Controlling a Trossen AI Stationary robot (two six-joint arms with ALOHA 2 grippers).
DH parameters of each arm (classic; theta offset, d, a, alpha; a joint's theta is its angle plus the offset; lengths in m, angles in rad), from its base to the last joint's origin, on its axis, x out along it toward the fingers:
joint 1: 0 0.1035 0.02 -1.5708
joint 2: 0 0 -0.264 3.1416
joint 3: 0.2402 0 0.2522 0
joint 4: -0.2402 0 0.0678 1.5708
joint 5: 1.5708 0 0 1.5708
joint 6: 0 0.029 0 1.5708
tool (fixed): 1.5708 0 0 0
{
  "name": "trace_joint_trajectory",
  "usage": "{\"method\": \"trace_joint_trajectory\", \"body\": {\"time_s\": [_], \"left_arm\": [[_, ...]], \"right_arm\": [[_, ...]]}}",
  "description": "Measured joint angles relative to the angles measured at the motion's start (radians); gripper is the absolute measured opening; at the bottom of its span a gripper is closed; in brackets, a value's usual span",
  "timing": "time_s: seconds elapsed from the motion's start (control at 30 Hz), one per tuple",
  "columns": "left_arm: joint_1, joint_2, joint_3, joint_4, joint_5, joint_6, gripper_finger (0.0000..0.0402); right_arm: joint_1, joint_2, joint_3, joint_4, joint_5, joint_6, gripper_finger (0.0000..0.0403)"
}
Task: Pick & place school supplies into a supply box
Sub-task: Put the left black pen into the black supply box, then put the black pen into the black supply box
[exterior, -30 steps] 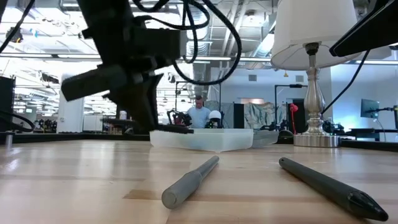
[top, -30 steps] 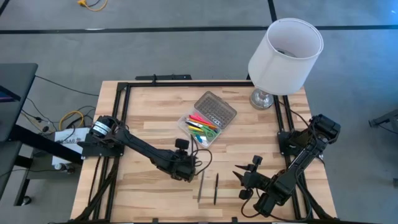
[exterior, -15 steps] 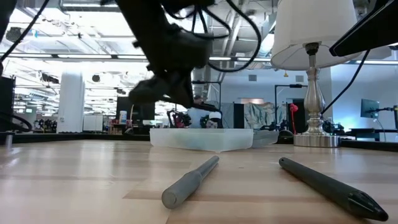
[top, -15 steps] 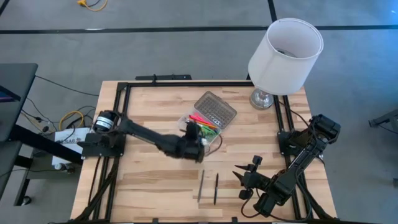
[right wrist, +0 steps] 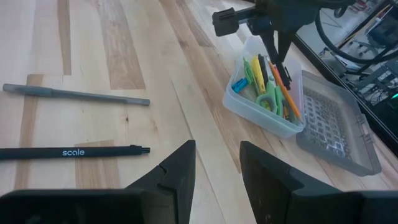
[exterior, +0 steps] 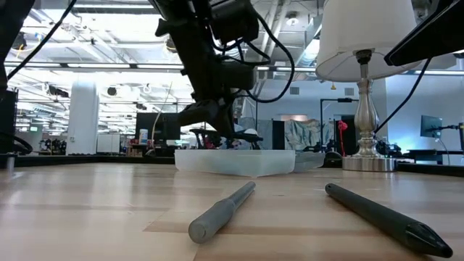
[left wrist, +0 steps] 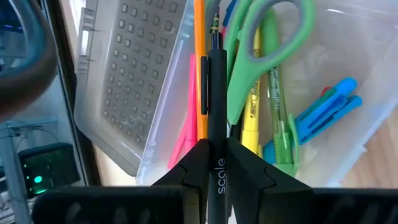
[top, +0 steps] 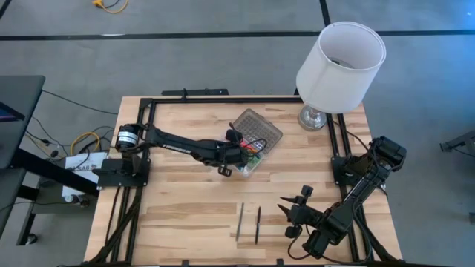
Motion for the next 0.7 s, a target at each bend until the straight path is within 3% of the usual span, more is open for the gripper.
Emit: {"method": "trace_joint_trajectory", "body": {"time_s": [0.2, 0.5, 0.7], "left_arm": [[0.0, 0.001, 0.001, 0.0, 0.025, 0.011, 0.0039], [-0.001, 0.003, 0.001, 0.041, 0.026, 0.002, 0.0096], [-0.011, 0.003, 0.001, 0.024, 0.009, -0.054, 0.0111]], "right_arm": [[0.0, 0.0, 0.0, 0.0, -0.001, 0.0, 0.012], [0.0, 0.0, 0.0, 0.008, -0.002, 0.0, 0.012], [0.0, 0.0, 0.0, 0.009, -0.002, 0.0, 0.012]]}}
